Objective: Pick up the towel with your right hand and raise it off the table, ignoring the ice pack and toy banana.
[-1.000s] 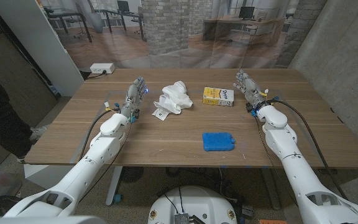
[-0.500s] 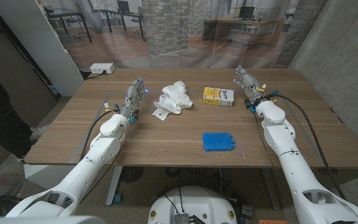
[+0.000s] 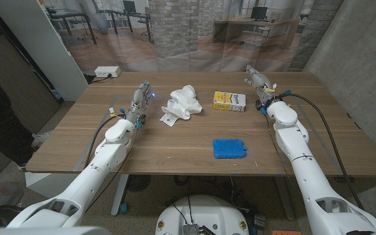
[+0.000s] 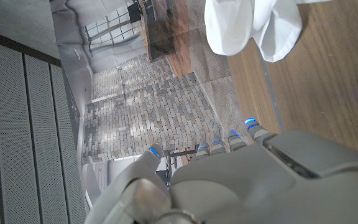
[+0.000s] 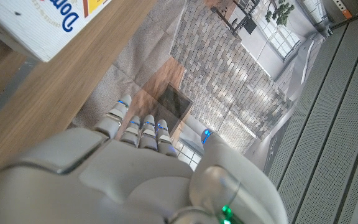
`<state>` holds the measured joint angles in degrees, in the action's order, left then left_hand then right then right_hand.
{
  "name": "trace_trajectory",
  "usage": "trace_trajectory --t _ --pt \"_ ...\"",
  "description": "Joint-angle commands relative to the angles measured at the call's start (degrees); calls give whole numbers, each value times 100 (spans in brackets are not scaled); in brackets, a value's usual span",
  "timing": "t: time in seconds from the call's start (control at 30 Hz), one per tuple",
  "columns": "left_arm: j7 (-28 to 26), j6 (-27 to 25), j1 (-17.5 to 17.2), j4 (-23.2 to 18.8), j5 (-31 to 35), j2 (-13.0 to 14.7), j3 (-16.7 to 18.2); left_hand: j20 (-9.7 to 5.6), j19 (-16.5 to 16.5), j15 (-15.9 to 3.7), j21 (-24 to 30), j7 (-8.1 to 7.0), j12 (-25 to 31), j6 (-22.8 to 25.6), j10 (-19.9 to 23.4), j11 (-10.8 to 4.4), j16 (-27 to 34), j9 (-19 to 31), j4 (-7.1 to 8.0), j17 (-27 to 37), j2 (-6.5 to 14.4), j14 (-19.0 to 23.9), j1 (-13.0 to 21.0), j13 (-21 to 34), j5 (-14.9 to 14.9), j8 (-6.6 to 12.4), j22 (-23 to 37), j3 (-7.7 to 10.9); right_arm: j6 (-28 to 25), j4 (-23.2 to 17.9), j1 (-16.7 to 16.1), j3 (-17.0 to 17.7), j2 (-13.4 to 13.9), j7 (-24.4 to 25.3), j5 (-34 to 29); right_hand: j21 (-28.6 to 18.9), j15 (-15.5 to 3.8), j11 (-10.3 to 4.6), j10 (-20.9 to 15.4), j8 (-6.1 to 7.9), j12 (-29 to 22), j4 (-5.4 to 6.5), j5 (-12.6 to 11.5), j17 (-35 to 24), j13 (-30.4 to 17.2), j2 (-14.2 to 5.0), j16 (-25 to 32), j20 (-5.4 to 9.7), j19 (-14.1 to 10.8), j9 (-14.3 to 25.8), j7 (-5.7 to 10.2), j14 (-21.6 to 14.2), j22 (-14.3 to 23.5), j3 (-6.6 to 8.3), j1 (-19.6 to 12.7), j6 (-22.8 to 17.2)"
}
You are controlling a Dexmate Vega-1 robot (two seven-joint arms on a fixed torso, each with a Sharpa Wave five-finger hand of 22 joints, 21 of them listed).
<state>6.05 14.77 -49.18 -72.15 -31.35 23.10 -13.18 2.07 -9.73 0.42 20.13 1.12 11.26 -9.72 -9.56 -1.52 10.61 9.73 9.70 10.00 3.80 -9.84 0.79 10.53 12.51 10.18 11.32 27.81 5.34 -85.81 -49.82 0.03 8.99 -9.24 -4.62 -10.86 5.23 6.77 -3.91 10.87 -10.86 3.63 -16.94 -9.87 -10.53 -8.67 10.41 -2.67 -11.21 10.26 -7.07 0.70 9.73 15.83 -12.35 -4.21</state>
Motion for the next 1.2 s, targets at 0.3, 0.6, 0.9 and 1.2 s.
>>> trace_trajectory --t 0.3,0.6,0.9,1.2 --pt "-3 42 -10 22 15 -23 51 56 -231 31 14 20 37 -557 -518 11 22 21 -1 15 382 -829 13 32 42 31 23 -7 182 -249 42 -130 6 34 -451 -43 11 25 -35 41 -33 -106 31 -13 -11 -24 49 -7 -85 26 -43 -31 12 96 -180 -58" --pt "-21 37 -36 -11 1 -11 67 54 -233 31 8 17 37 -559 -517 11 20 21 -2 15 385 -830 15 32 44 28 22 -12 215 -432 33 -240 82 129 -838 -43 14 27 -52 41 -32 -167 57 -12 -11 -27 50 -10 -95 26 -39 -49 12 145 -259 -74" --pt "-22 37 -44 -13 -4 -5 68 54 -227 33 7 17 36 -561 -516 12 19 21 -2 15 388 -830 17 32 45 26 22 -16 214 -559 20 -329 120 155 -1122 -41 14 22 -63 39 -31 -211 78 -11 -11 -27 47 -8 -99 27 -39 -55 13 179 -313 -83" --pt "-21 46 -40 -3 -12 -6 77 48 -223 35 4 19 35 -557 -516 10 18 21 -4 15 389 -828 19 32 46 27 22 -21 228 -705 27 -444 172 187 -1463 -37 14 17 -69 38 -29 -250 96 -10 -11 -25 43 -8 -95 27 -38 -54 12 206 -359 -92"
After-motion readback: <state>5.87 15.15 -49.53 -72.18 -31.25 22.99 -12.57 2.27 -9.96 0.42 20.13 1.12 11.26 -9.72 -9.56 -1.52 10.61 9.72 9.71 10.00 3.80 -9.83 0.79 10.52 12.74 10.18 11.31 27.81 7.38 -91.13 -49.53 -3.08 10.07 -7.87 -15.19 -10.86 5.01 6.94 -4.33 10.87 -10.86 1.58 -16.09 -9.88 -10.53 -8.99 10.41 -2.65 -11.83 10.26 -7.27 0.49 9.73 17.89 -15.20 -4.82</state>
